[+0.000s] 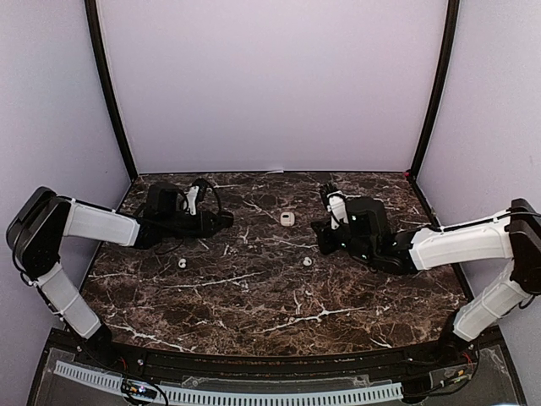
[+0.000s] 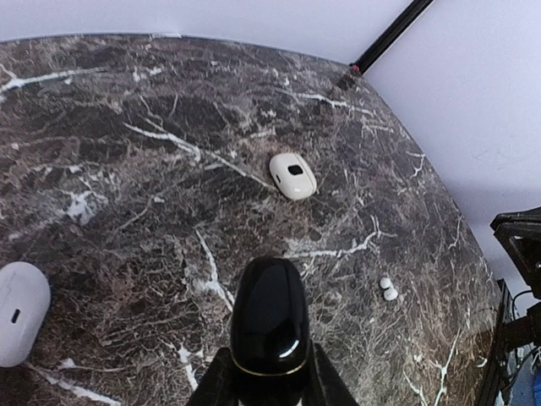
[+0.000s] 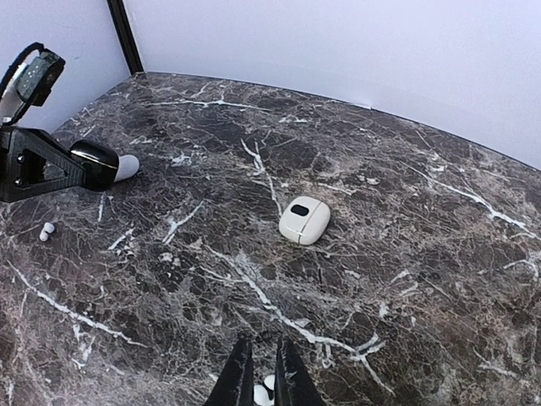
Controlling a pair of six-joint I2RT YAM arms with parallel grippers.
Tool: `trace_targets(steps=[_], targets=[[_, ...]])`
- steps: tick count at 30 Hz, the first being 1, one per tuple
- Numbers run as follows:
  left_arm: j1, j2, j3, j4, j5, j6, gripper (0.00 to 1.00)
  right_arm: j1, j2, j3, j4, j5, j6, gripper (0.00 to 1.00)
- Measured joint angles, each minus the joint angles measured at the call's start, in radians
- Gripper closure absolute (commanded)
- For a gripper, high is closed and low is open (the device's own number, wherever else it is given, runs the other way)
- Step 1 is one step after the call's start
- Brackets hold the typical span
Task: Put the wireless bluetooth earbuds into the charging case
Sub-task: Place the charging case with the earbuds at the center of the board.
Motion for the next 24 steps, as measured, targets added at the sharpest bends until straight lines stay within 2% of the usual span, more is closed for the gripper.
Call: trace_targets(steps=[7, 12, 17, 21, 24], targets=[[0.000, 0.188, 0.160, -0.090, 0.069, -0.004, 0.86, -0.001, 0.018, -0.103, 0.100, 0.057, -0.019, 0.89], [0.000, 0.269, 0.226, -0.102, 0.108, -0.024, 0.84, -0.002, 0.026, -0.186, 0.194, 0.057, -0.022, 0.89], [0.000, 0.341, 0.290, -0.133, 0.137, -0.042, 0.80, -0.002, 0.039, -0.193, 0.246, 0.033, -0.022, 0.88], [0.000, 0.392, 0.330, -0.143, 0.161, -0.060, 0.67, -0.002, 0.039, -0.193, 0.269, 0.010, -0.022, 0.87], [0.000, 0.414, 0.336, -0.143, 0.172, -0.068, 0.45, -0.002, 0.039, -0.193, 0.285, 0.001, -0.022, 0.87]])
